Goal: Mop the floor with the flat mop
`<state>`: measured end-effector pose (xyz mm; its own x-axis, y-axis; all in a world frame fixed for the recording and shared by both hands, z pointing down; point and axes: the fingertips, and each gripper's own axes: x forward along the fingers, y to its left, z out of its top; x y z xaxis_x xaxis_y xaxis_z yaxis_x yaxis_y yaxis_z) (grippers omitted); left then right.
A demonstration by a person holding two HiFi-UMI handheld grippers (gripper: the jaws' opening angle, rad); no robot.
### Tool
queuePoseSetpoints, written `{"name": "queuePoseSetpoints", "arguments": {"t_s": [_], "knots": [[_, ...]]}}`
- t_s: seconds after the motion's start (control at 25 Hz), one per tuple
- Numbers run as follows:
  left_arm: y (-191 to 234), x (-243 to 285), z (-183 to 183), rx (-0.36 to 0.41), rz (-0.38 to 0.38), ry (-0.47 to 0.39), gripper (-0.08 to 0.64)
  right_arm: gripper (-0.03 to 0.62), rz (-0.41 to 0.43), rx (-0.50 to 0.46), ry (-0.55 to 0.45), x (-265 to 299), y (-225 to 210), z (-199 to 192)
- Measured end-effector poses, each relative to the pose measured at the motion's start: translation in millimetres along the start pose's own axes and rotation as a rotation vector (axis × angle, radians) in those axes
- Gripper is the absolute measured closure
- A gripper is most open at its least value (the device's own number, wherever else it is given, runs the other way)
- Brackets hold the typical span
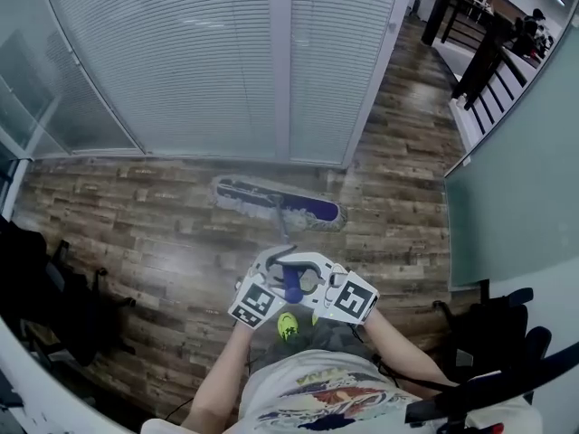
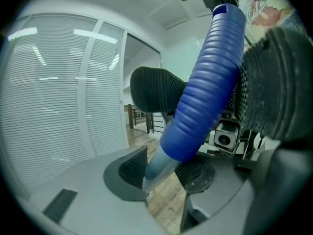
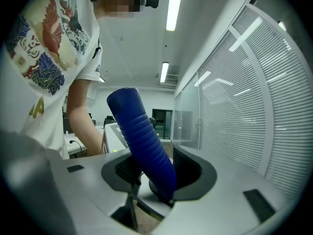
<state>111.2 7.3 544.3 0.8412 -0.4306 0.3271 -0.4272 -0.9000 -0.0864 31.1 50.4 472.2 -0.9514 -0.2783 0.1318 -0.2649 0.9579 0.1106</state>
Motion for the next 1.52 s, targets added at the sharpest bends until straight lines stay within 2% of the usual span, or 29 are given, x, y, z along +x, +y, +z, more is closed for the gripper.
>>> {"name": "queuePoseSetpoints", "arguments": {"t_s": [0.24, 0.4, 0.6, 0.84, 1.04, 1.2, 1.32, 1.52], "knots": [[-105.7, -12.6, -2.1, -0.007, 0.015, 0.015, 0.425, 0.419, 0.021, 0.011, -0.001, -62.2, 88.8, -4.9], [-172.9, -10.9, -2.5, -0.021, 0.061, 0.018, 0.422, 0.419, 0.053, 0.028, -0.036, -109.6, 141.8, -11.0], [-262.0, -4.1, -1.8, -0.029, 0.118, 0.033, 0.422, 0.417, 0.114, 0.01, -0.018, -177.9, 208.0, -21.5], [-329.8, -5.1, 3.7, -0.042, 0.147, 0.039, 0.421, 0.416, 0.151, 0.013, -0.015, -226.4, 259.9, -22.1], [-342.2, -1.0, -5.0, -0.024, 0.155, 0.047, 0.422, 0.414, 0.168, 0.005, -0.028, -234.2, 269.4, -31.8], [-331.8, 3.1, -10.6, 0.026, 0.137, 0.06, 0.423, 0.403, 0.186, 0.024, -0.034, -225.9, 260.0, -38.7], [-308.3, 5.4, -6.0, 0.046, 0.13, 0.06, 0.428, 0.402, 0.189, 0.023, -0.051, -213.2, 239.7, -33.3], [-255.1, -0.6, -12.9, 0.035, 0.136, 0.045, 0.428, 0.4, 0.193, 0.026, -0.025, -171.5, 205.5, -33.9]]}}
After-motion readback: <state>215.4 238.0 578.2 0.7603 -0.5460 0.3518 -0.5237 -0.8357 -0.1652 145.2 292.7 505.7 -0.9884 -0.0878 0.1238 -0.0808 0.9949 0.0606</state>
